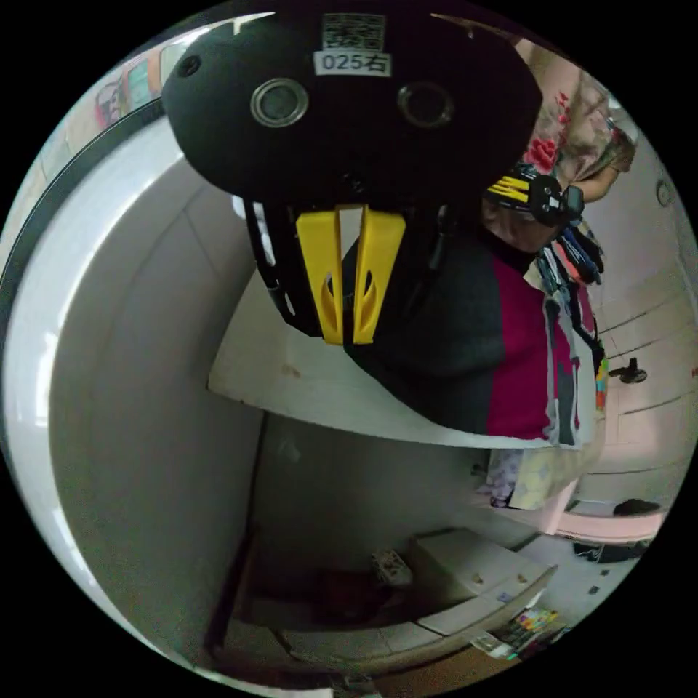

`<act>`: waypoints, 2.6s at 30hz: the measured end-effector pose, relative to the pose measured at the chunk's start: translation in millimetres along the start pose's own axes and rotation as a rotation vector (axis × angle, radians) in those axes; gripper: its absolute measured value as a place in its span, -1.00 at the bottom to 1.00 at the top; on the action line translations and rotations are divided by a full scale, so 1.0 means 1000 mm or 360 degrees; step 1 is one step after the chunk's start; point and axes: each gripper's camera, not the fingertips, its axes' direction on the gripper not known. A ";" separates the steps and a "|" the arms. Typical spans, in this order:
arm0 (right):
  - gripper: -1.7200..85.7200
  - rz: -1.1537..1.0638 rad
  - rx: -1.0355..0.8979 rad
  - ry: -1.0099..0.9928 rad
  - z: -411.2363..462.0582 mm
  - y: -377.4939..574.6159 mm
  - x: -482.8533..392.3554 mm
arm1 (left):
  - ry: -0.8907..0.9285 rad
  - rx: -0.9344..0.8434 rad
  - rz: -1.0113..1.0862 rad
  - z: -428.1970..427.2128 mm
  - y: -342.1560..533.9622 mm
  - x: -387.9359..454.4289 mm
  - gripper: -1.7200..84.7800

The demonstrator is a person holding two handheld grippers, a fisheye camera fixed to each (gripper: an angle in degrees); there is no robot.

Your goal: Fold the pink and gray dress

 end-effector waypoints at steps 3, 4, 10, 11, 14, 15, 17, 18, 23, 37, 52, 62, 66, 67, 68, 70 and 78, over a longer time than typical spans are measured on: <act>-0.96 0.0102 0.0004 -0.0319 -0.009 0.003 0.009 | 0.0156 0.0188 -0.0077 -0.049 0.014 0.002 -1.00; -0.96 0.0126 0.0050 -0.0533 -0.019 0.004 0.008 | 0.0180 0.0280 -0.0100 -0.075 0.026 0.002 -1.00; -0.96 0.0015 0.0172 -0.1294 -0.055 -0.026 -0.063 | 0.0083 0.0673 -0.0414 -0.201 0.128 -0.015 -1.00; -0.96 -0.0004 0.0162 -0.1323 -0.056 -0.031 -0.076 | 0.0058 0.0696 -0.0458 -0.210 0.141 -0.017 -1.00; -0.96 -0.0069 0.0089 -0.1417 -0.050 -0.063 -0.145 | -0.0041 0.0805 -0.0767 -0.244 0.204 -0.034 -1.00; -0.95 -0.0074 0.0048 -0.1426 -0.043 -0.077 -0.173 | -0.0020 0.0859 -0.0886 -0.252 0.230 -0.044 -1.00; -0.95 -0.0073 -0.0010 -0.1399 -0.030 -0.098 -0.209 | 0.0063 0.0971 -0.1110 -0.260 0.268 -0.064 -1.00; -0.95 -0.0052 -0.0037 -0.1355 -0.020 -0.111 -0.230 | 0.0117 0.1028 -0.1258 -0.263 0.290 -0.078 -1.00; -0.95 -0.0084 -0.0070 -0.1002 0.011 -0.144 -0.296 | -0.0096 0.1077 -0.1554 -0.283 0.332 -0.099 -1.00; -0.82 -0.0238 -0.0024 -0.0882 -0.016 -0.148 -0.346 | 0.0005 0.1128 -0.1635 -0.309 0.357 -0.099 -0.88; -0.71 -0.0853 -0.0236 -0.0528 -0.074 -0.141 -0.287 | 0.0272 0.1849 -0.1914 -0.128 0.387 -0.006 -0.72; -0.71 -0.1116 -0.0525 -0.0330 -0.048 -0.167 -0.338 | 0.0442 0.2266 -0.1939 -0.037 0.369 0.028 -0.74; -0.77 -0.1178 -0.0553 -0.0298 -0.045 -0.166 -0.354 | 0.0367 0.2331 -0.1984 -0.023 0.359 0.034 -0.77; -0.79 -0.1183 -0.0563 -0.0298 -0.045 -0.165 -0.357 | 0.0344 0.2354 -0.1999 -0.019 0.359 0.032 -0.79; -0.81 -0.1189 -0.0576 -0.0295 -0.045 -0.165 -0.359 | 0.0331 0.2360 -0.2001 -0.018 0.359 0.031 -0.81; -0.92 -0.1241 -0.0577 -0.0239 -0.047 -0.160 -0.364 | 0.0330 0.2358 -0.1976 -0.014 0.358 0.026 -0.89; -0.97 -0.1310 -0.0533 -0.0214 -0.071 -0.150 -0.359 | 0.0388 0.2393 -0.1803 -0.008 0.345 0.053 -1.00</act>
